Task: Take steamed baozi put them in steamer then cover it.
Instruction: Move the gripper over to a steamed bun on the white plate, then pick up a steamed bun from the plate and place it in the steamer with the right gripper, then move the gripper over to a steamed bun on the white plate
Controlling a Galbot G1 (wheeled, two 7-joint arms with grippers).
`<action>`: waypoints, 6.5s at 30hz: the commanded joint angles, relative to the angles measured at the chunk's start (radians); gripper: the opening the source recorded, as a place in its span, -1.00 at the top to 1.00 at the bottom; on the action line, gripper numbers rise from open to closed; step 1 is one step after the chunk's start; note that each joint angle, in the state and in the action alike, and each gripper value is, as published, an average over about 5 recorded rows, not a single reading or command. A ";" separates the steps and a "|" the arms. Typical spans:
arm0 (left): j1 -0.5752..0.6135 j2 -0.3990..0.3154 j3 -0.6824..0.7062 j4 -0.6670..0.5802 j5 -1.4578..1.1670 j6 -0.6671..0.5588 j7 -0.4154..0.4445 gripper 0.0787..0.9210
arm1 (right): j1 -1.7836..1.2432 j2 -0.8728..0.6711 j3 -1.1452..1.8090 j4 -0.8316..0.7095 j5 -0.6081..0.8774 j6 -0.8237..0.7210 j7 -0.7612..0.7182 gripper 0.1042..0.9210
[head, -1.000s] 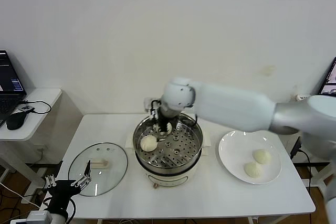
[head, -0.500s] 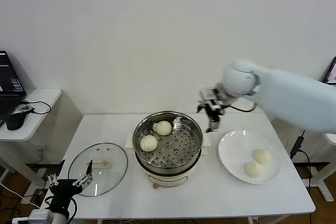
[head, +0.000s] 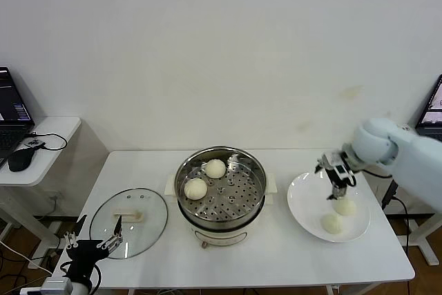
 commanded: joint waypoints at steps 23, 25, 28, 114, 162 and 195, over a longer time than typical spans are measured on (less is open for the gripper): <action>0.006 -0.008 0.005 0.004 0.009 0.000 0.009 -0.77 | -0.378 0.037 0.230 -0.106 -0.128 -0.006 0.070 -0.76; 0.006 -0.009 0.006 0.006 0.010 0.000 0.009 -0.77 | -0.378 0.048 0.236 -0.116 -0.128 -0.008 0.077 -0.76; 0.005 -0.010 0.007 0.006 0.010 0.000 0.009 -0.77 | -0.376 0.062 0.241 -0.125 -0.128 -0.012 0.084 -0.74; -0.008 -0.064 -0.035 -0.041 0.008 0.000 0.007 -0.77 | 0.340 0.674 -0.392 -0.022 0.106 0.265 0.067 -0.22; -0.041 -0.008 -0.024 -0.032 -0.001 0.005 0.013 -0.77 | 0.273 0.066 -0.093 0.042 0.196 -0.079 0.056 -0.76; -0.009 -0.008 -0.015 -0.040 0.018 0.011 0.013 -0.77 | -0.389 0.092 0.406 -0.343 -0.174 0.036 0.064 -0.76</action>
